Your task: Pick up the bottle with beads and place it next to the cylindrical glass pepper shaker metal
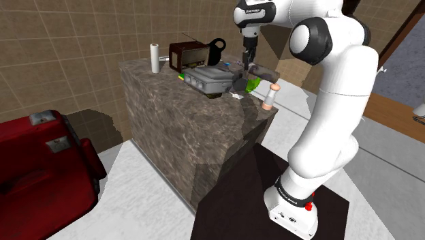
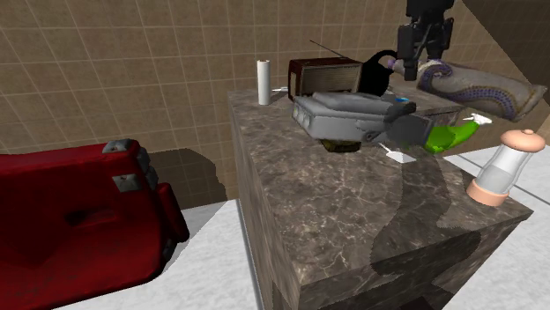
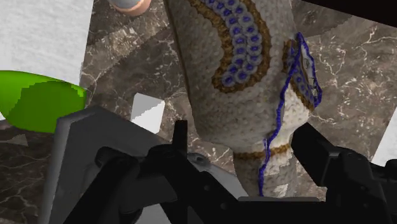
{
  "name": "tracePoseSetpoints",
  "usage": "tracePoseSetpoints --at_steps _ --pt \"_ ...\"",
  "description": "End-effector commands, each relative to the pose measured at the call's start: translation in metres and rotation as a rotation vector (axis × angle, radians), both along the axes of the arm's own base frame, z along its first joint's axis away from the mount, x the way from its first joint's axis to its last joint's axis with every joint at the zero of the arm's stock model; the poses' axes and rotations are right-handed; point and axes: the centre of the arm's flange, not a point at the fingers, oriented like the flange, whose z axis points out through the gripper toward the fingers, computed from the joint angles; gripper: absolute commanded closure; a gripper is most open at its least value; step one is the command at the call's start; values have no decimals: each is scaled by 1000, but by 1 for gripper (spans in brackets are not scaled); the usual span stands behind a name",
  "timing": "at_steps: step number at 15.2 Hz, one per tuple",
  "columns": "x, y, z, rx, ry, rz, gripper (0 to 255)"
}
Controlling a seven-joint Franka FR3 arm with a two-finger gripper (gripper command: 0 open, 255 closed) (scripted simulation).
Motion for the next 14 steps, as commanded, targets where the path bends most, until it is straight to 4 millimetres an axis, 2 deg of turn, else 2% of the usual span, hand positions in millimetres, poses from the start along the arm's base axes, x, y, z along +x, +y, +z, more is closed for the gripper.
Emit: tracePoseSetpoints --at_steps 1,7,14 --pt "-10 -25 -1 0 -1 1 255" --pt "-38 -102 -1 0 -1 1 255" --pt "-38 -102 -38 0 -1 1 255"
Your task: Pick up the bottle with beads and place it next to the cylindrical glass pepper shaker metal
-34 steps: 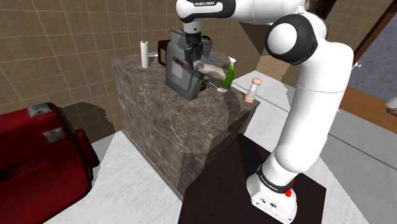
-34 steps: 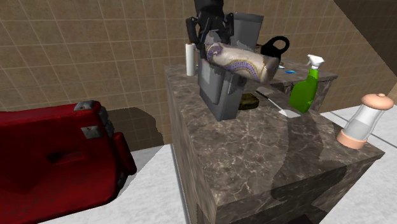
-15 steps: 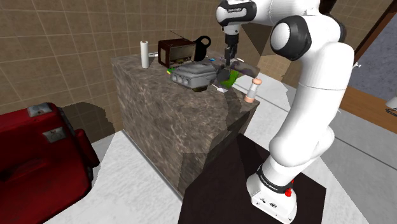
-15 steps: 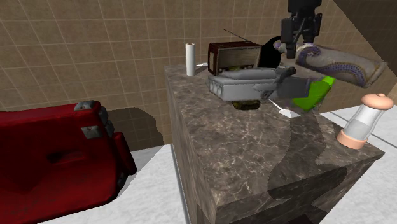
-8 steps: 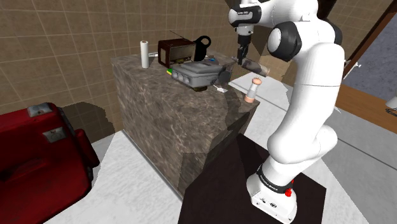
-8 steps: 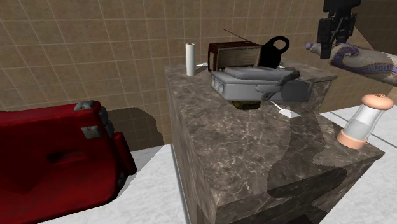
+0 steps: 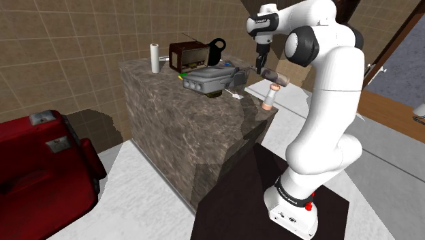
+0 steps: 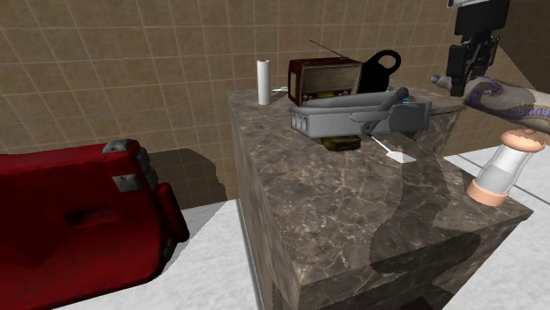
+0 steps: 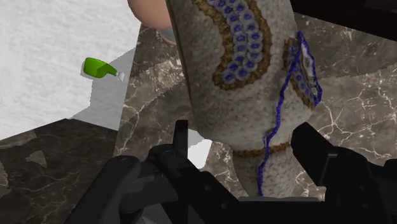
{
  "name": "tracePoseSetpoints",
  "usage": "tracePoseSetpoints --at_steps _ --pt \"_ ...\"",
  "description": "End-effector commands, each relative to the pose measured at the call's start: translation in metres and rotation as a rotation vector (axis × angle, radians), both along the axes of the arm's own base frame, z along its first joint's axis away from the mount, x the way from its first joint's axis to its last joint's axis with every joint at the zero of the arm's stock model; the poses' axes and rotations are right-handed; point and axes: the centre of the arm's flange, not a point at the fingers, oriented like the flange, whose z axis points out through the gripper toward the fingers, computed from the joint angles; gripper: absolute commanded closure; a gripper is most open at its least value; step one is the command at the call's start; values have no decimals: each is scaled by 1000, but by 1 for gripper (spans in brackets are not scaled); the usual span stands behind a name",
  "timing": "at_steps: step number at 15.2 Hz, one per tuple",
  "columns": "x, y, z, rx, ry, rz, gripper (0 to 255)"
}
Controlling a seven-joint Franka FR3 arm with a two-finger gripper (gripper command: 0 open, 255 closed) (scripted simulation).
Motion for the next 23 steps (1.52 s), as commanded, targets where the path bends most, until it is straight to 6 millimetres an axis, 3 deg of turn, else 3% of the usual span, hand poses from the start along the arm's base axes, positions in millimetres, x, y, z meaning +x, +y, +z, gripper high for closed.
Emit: tracePoseSetpoints --at_steps 1,23 --pt "0 1 -10 -1 -1 0 255" --pt "0 1 -126 -1 -1 0 255"
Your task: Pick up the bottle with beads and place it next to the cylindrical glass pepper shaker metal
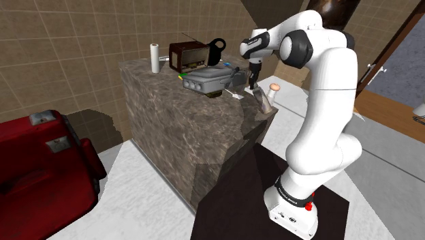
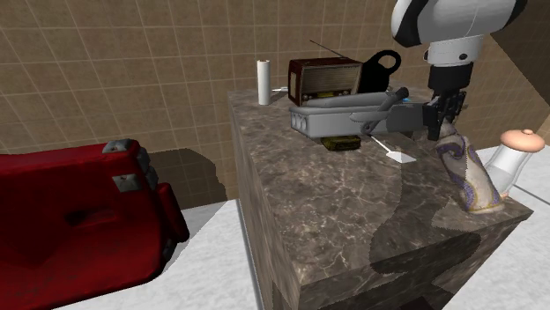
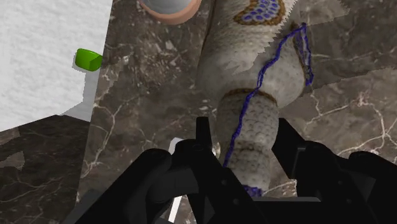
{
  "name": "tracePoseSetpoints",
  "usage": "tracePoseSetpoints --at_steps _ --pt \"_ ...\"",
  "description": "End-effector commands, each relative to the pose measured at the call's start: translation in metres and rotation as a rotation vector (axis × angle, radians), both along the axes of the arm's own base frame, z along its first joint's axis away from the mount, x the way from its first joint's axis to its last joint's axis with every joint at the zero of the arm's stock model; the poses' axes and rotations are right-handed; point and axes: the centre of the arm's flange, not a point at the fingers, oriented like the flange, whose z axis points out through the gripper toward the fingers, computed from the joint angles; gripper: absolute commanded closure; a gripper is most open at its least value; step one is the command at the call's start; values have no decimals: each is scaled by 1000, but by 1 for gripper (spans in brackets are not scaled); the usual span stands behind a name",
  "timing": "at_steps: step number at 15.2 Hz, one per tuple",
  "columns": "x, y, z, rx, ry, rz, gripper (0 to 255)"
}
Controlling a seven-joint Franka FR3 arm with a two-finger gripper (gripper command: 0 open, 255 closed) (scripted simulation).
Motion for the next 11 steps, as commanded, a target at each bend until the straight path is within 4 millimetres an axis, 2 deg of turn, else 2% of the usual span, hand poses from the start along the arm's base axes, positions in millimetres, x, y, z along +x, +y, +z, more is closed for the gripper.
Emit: tracePoseSetpoints --at_steps 1,11 --pt "-9 -5 -20 9 21 -11 255" --pt "-9 -5 -73 9 21 -11 255"
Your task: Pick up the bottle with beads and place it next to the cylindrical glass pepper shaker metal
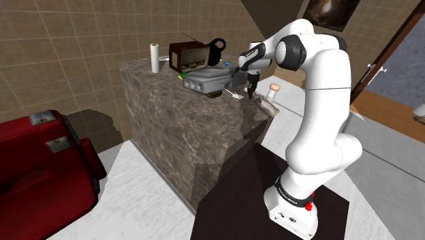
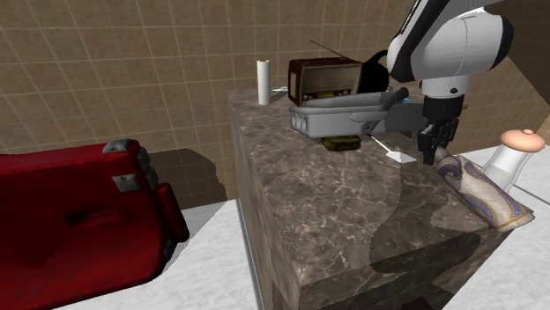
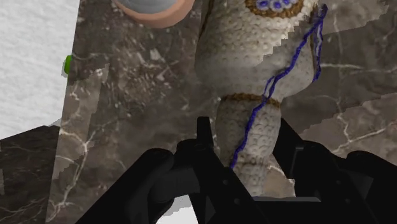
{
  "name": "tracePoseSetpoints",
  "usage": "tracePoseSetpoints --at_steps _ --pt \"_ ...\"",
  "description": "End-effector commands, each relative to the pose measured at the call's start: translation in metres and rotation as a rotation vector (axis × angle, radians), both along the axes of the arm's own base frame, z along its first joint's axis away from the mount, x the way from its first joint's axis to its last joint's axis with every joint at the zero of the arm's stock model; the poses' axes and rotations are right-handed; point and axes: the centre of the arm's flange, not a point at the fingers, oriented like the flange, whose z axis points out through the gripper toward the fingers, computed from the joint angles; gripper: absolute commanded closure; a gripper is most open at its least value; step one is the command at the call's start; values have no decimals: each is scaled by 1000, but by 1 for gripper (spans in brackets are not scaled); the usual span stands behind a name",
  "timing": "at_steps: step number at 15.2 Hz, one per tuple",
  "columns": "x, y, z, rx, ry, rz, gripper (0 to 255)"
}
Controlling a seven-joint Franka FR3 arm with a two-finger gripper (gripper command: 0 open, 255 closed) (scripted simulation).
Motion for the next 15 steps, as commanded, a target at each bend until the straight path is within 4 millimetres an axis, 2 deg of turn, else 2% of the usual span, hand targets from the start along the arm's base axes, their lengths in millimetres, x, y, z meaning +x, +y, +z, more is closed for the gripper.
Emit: tracePoseSetpoints --at_steps 1,7,14,15 --pt "0 -1 -11 0 0 0 255" --pt "0 -1 -40 0 0 0 255" --pt "0 -1 -40 0 0 0 255" --pt "0 -1 -40 0 0 0 0"
